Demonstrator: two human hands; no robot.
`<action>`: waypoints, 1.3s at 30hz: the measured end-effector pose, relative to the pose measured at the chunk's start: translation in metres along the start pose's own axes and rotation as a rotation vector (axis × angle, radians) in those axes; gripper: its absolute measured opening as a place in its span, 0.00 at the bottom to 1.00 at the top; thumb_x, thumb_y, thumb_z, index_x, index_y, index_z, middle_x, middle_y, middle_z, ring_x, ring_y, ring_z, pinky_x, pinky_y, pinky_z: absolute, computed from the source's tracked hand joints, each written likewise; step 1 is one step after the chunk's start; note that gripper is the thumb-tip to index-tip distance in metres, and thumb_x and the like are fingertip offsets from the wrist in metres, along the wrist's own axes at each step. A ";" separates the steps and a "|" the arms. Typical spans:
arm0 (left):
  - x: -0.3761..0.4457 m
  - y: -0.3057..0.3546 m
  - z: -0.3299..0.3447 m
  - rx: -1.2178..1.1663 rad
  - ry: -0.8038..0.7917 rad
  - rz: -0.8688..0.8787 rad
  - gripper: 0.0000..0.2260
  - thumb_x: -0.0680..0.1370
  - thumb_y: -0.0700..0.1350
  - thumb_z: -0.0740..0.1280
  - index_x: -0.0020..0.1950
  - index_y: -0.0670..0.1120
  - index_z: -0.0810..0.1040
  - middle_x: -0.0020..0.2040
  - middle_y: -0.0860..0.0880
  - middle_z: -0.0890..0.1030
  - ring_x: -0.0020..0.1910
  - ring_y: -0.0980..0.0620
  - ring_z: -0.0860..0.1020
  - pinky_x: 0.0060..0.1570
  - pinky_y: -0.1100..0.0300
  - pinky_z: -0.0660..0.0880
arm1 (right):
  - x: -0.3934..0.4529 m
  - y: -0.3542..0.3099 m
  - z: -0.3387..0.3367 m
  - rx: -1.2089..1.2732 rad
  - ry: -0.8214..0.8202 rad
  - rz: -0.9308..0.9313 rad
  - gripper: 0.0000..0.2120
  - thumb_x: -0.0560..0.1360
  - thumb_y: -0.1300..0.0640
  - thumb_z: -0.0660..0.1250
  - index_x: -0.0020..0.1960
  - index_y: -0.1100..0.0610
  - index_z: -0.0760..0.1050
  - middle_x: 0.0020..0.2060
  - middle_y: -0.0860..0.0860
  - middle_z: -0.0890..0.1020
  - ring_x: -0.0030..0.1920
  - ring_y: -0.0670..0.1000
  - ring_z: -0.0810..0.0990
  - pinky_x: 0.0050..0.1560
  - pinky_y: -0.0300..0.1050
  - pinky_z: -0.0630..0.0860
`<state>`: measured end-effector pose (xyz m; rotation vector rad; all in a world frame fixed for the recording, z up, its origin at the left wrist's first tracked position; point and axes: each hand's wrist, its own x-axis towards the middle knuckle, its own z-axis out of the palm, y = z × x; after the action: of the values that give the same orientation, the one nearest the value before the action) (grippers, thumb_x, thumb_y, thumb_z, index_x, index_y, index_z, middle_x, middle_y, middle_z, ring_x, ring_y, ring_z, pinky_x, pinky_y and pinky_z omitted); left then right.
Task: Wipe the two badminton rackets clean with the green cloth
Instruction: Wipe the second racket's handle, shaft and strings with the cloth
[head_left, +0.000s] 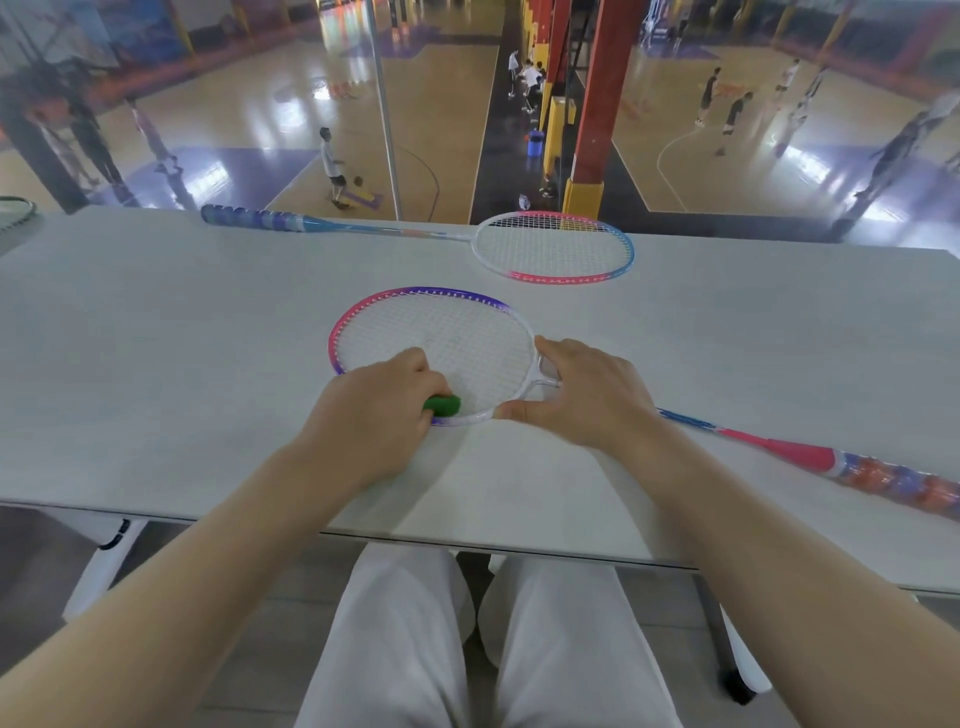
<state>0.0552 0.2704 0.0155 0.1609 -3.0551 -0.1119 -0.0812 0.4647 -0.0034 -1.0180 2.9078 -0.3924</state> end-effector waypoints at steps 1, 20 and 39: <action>0.005 -0.001 0.001 -0.005 0.007 -0.006 0.13 0.80 0.46 0.59 0.61 0.57 0.77 0.55 0.56 0.72 0.47 0.50 0.77 0.43 0.53 0.76 | 0.000 0.000 0.000 0.004 -0.001 0.001 0.46 0.64 0.22 0.62 0.74 0.47 0.63 0.67 0.44 0.74 0.66 0.48 0.73 0.62 0.48 0.69; 0.158 0.011 0.002 0.089 0.018 0.002 0.09 0.79 0.41 0.61 0.57 0.47 0.76 0.56 0.47 0.74 0.46 0.45 0.75 0.43 0.51 0.73 | 0.002 0.003 0.003 0.030 0.021 0.003 0.48 0.63 0.21 0.61 0.73 0.48 0.65 0.61 0.42 0.76 0.61 0.48 0.76 0.58 0.46 0.73; -0.001 -0.026 0.001 -0.155 -0.042 0.014 0.11 0.78 0.48 0.61 0.57 0.59 0.78 0.53 0.61 0.72 0.50 0.54 0.76 0.52 0.51 0.75 | 0.000 -0.001 0.000 -0.005 0.001 0.025 0.45 0.63 0.21 0.61 0.72 0.46 0.65 0.64 0.42 0.75 0.64 0.47 0.74 0.60 0.48 0.71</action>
<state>0.0592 0.2447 0.0128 0.1287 -3.0723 -0.3541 -0.0807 0.4643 -0.0036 -0.9810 2.9209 -0.3843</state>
